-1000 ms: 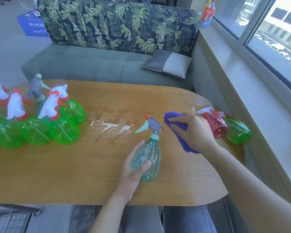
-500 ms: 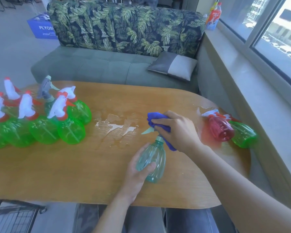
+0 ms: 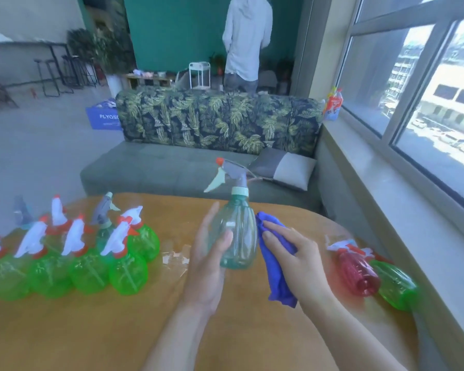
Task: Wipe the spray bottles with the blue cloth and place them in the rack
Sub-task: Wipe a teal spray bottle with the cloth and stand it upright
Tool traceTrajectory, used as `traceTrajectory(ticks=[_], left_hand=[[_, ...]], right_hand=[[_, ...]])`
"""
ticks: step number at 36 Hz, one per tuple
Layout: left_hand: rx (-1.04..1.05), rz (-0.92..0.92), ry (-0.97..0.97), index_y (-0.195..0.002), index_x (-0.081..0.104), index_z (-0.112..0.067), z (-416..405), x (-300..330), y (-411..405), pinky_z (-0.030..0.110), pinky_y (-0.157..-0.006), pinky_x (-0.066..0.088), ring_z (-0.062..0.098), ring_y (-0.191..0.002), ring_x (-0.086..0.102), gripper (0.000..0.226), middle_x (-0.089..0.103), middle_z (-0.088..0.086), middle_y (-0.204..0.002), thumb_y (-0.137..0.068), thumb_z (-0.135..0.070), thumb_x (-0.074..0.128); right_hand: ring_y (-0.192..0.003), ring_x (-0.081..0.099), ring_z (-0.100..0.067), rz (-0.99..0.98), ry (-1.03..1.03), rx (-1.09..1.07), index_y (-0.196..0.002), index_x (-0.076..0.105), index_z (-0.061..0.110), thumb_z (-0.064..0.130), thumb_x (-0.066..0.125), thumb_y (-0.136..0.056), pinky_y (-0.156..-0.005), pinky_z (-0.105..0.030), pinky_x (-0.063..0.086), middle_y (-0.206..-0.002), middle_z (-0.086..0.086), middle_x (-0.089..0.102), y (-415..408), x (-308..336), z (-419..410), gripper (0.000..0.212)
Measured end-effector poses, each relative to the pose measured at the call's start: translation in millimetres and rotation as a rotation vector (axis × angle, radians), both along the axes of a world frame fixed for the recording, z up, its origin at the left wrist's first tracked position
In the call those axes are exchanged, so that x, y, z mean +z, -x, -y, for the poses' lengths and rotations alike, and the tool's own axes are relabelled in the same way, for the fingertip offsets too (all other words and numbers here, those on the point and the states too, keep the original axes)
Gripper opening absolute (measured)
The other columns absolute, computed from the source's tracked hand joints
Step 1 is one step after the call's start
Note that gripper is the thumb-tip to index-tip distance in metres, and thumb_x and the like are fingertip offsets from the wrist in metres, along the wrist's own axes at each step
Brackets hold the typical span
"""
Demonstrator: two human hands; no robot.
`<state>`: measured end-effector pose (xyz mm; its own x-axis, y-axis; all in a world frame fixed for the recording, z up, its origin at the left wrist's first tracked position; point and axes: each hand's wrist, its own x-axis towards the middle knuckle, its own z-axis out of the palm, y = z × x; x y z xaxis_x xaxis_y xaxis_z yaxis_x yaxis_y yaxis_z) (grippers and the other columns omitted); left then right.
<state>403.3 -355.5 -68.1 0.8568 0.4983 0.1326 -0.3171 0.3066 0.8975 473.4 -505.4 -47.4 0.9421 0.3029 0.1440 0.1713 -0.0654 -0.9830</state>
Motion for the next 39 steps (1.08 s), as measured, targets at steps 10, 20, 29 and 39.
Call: traceTrajectory(ticks=[10, 20, 29, 39], left_hand=[[0.054, 0.241, -0.240, -0.145, 0.057, -0.058, -15.5, 141.9, -50.5, 0.052, -0.130, 0.028, 0.004, -0.152, 0.044, 0.051, 0.054, -0.024, -0.157, -0.097, -0.075, 0.057], [0.157, 0.454, -0.407, -0.150, 0.053, -0.048, -20.6, 238.9, -66.9, 0.039, -0.124, 0.038, -0.002, -0.144, 0.051, 0.068, 0.058, -0.029, -0.151, -0.086, -0.054, 0.076], [-0.014, 0.533, -0.342, -0.158, 0.047, -0.044, -9.0, 257.5, -57.5, 0.050, -0.126, 0.033, 0.014, -0.153, 0.046, 0.058, 0.053, -0.012, -0.162, -0.103, -0.055, 0.061], [-0.017, 0.553, -0.325, -0.157, 0.049, -0.043, -10.6, 268.2, -54.2, 0.057, -0.128, 0.033, 0.013, -0.150, 0.051, 0.048, 0.057, -0.013, -0.159, -0.109, -0.041, 0.048]], right_hand=[[-0.093, 0.074, -0.017, 0.171, -0.306, -0.063, -0.113, 0.080, 0.034, 0.030, 0.068, -0.101, -0.096, -0.048, 0.058, -0.102, 0.005, 0.079, -32.1, 119.6, -37.1, 0.018], [-0.109, 0.071, -0.008, 0.357, -0.460, -0.047, -0.112, 0.079, 0.035, 0.023, 0.069, -0.100, -0.105, -0.042, 0.054, -0.112, 0.015, 0.077, -38.6, 228.1, -37.5, 0.020], [-0.108, 0.069, 0.000, 0.464, -0.478, -0.048, -0.109, 0.077, 0.042, 0.022, 0.069, -0.099, -0.102, -0.032, 0.054, -0.112, 0.020, 0.075, -27.4, 249.6, -34.0, 0.024], [-0.105, 0.069, 0.001, 0.541, -0.479, -0.039, -0.109, 0.077, 0.041, 0.019, 0.069, -0.098, -0.093, -0.016, 0.052, -0.107, 0.020, 0.075, -25.7, 257.0, -32.6, 0.026]])
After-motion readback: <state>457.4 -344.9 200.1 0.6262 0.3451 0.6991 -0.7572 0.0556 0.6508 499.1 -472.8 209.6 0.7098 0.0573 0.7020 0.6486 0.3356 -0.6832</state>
